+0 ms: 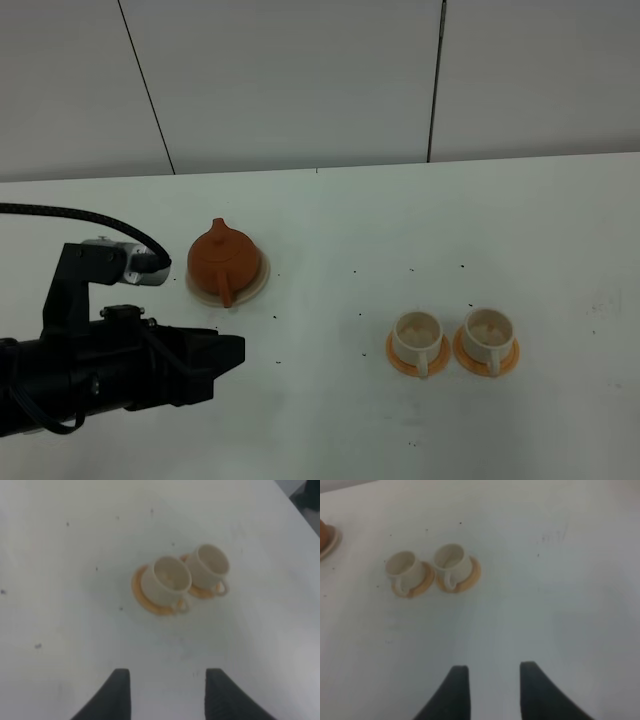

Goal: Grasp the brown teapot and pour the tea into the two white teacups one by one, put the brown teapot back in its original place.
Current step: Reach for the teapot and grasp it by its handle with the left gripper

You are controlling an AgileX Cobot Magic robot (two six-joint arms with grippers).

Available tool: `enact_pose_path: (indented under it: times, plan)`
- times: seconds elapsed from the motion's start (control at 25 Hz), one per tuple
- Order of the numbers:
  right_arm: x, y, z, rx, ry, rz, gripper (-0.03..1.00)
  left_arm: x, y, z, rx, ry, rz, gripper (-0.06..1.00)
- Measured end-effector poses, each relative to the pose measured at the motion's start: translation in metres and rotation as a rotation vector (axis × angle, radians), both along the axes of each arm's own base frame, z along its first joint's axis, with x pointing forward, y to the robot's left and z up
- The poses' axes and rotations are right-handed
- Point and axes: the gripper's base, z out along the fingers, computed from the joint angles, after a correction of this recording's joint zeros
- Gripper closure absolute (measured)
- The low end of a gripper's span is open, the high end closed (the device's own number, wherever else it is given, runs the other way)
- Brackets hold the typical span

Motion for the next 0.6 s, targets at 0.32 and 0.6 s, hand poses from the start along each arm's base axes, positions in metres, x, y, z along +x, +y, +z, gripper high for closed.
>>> enact_pose_path:
  times: [0.32, 0.6]
  plan:
    - [0.000, 0.000, 0.000, 0.000, -0.001, 0.000, 0.73, 0.013, 0.000, 0.015, -0.031, -0.024, 0.072, 0.53]
    - [0.000, 0.000, 0.000, 0.000, -0.001, 0.000, 0.73, 0.041, -0.006, 0.010, 0.011, 0.091, 0.099, 0.53]
